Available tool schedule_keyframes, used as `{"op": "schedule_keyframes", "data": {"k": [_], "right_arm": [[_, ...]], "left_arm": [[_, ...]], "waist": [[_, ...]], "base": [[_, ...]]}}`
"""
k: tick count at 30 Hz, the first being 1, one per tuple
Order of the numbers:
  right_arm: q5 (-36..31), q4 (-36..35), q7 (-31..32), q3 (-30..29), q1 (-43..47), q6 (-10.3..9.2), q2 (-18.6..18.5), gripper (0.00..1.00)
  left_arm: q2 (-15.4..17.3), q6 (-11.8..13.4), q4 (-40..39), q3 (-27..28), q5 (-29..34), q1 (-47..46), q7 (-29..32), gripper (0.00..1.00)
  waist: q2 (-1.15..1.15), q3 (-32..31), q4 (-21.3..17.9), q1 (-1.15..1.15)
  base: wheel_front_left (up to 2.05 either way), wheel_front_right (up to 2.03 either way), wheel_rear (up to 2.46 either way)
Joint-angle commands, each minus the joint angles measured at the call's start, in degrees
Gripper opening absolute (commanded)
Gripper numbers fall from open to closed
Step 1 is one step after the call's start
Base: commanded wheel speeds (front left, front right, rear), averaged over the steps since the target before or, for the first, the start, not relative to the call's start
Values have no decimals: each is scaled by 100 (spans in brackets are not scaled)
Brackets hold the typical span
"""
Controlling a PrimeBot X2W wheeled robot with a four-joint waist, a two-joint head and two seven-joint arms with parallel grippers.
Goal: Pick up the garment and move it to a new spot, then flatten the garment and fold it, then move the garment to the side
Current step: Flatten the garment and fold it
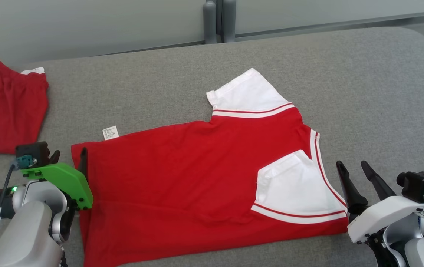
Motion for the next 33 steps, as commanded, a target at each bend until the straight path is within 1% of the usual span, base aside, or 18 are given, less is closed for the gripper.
{"op": "schedule_keyframes", "data": {"k": [1, 12, 16, 20, 27, 28, 29, 30, 32, 33], "right_arm": [[34, -25, -24, 20, -59, 3, -40, 100], [128, -28, -60, 147, -264, 3, -159, 100], [140, -13, -78, 171, -330, 3, -180, 100], [144, 3, -85, 180, -348, 3, -196, 100], [172, 16, -92, 211, -397, 3, -195, 100], [180, 15, -93, 219, -411, 3, -200, 100], [185, 19, -96, 224, -424, 3, -207, 100], [189, 22, -98, 229, -433, 3, -212, 100], [191, 24, -97, 238, -442, 3, -216, 100], [199, 24, -96, 241, -448, 3, -222, 100]], "left_arm": [[52, -31, 86, -13, 57, -120, 33, 100], [82, -140, 1066, -107, 155, -850, -108, 100], [98, -128, 1358, -171, 219, -1049, -103, 100], [123, -228, 1610, -249, 250, -1159, -19, 100], [121, -375, 1845, -449, 380, -1296, -59, 100], [123, -396, 1870, -493, 410, -1318, -56, 99], [113, -404, 1905, -552, 452, -1332, -63, 95], [98, -420, 1937, -598, 478, -1348, -71, 84], [55, -444, 1985, -639, 499, -1389, -106, 70], [51, -448, 2005, -664, 516, -1416, -112, 65]], "waist": [[59, 119, -83, 0], [59, 472, -215, 0], [59, 548, -233, 0], [59, 584, -231, 0], [59, 606, -235, 0], [59, 616, -240, 0], [59, 622, -243, 0], [59, 627, -247, 0], [59, 639, -258, 0], [59, 647, -264, 0]], "base": [[0, 0, 0], [0, 0, 0], [0, 0, 0], [0, 0, 0], [0, 0, 0], [0, 0, 0], [0, 0, 0], [0, 0, 0], [0, 0, 0], [0, 0, 0]]}}
